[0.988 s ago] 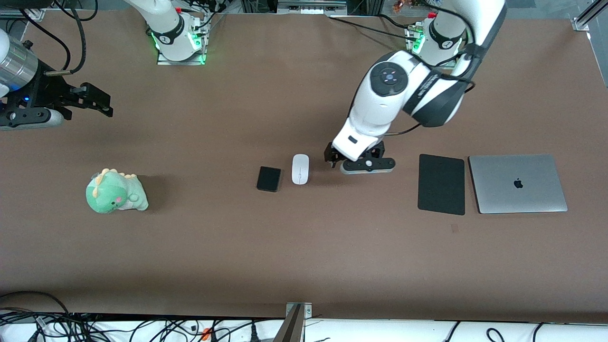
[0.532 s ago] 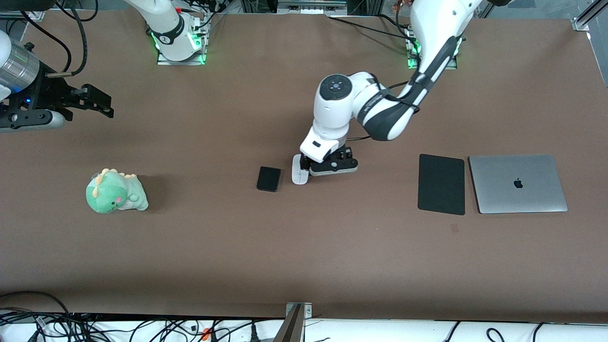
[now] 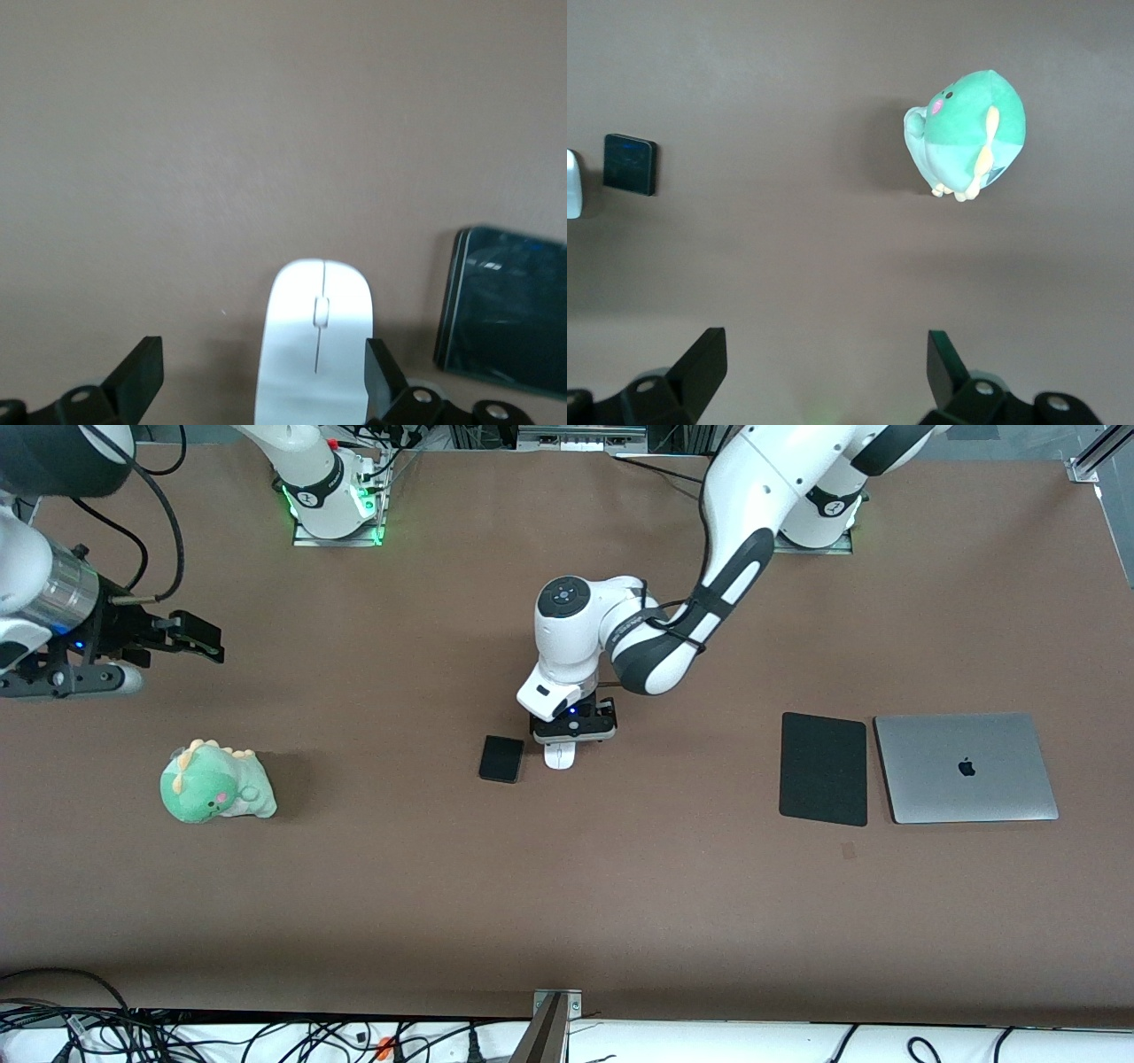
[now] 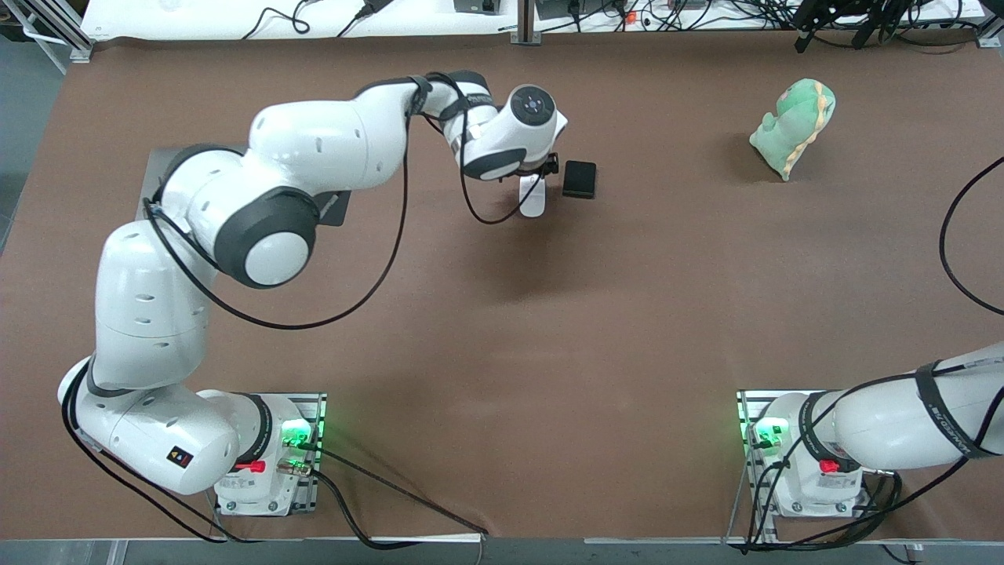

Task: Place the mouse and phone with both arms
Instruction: 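Lower the left gripper over the white mouse and close on it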

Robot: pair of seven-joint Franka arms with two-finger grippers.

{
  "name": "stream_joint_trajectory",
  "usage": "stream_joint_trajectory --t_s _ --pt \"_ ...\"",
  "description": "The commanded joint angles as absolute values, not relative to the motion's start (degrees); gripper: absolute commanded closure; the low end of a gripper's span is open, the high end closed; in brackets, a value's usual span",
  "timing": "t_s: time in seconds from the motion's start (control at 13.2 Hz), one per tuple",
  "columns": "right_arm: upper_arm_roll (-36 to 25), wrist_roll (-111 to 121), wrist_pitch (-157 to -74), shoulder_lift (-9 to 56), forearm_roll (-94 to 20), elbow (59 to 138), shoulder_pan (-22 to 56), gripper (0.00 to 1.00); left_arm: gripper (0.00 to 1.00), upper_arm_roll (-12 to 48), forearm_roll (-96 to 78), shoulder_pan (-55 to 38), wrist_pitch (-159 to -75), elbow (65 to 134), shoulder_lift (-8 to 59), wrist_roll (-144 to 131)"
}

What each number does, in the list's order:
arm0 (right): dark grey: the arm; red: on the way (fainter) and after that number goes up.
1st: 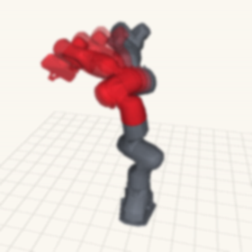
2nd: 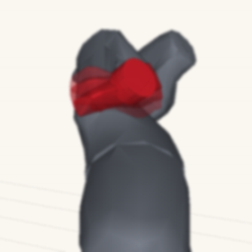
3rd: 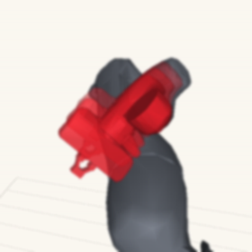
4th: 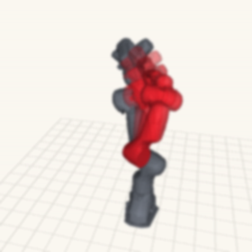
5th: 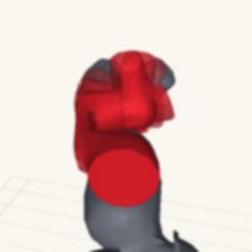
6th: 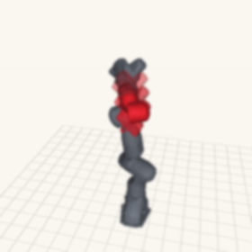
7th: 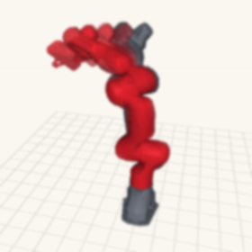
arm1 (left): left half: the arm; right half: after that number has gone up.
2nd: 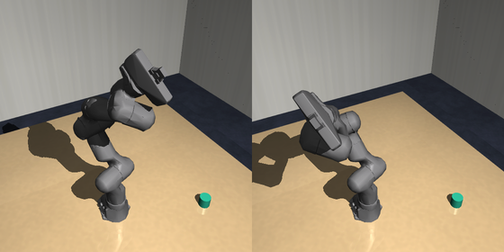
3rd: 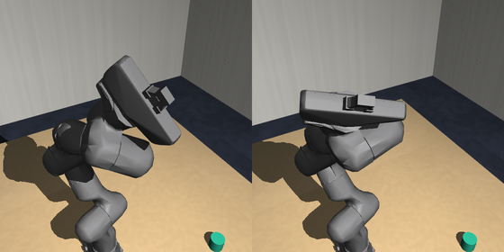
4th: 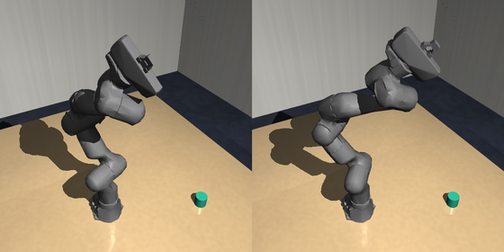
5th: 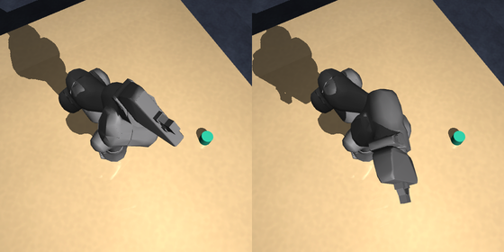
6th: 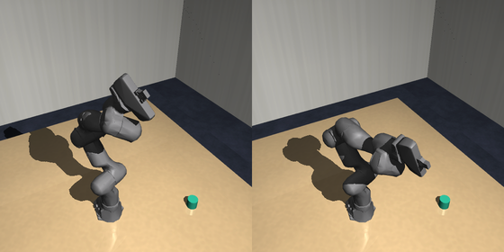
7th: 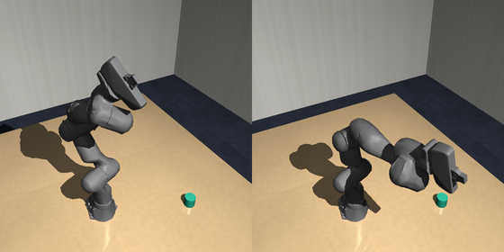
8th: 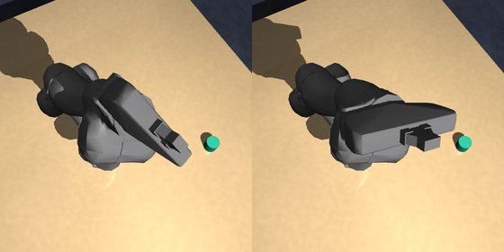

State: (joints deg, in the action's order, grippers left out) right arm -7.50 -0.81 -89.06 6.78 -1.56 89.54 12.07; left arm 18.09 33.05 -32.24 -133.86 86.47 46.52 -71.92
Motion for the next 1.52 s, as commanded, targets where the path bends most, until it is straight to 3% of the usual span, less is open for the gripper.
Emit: stream_joint_trajectory --t_s 0.0,0.38,0.68,0.91,1.06,1.44 --pt "-7.38 -0.09 -88.51 7.82 0.34 88.24 11.78 0.00 0.00 15.21 34.63 -36.73 -133.51 82.19 50.00 -73.21" --pt "-7.30 -0.09 -87.10 8.09 0.44 88.59 12.30 0.00 0.00 14.59 34.80 -39.64 -133.59 77.35 54.22 -74.53" --pt "-7.21 -0.88 -87.01 8.70 0.44 88.42 12.39 0.00 0.02 13.62 43.21 -39.64 -133.59 77.70 54.40 -73.74" --pt "-7.03 -0.88 -86.92 8.70 0.44 88.42 12.48 0.00 0.63 13.62 42.98 -39.55 -133.51 77.52 54.15 -74.79" --pt "-7.03 -0.88 -86.92 8.70 0.35 88.42 12.48 0.00 0.84 13.80 42.80 -39.11 -133.16 77.35 53.53 -74.71" --pt "-6.94 -1.23 -86.84 9.66 0.09 88.77 13.18 0.00 0.85 14.68 33.77 -35.17 -125.53 77.78 46.77 -72.44"
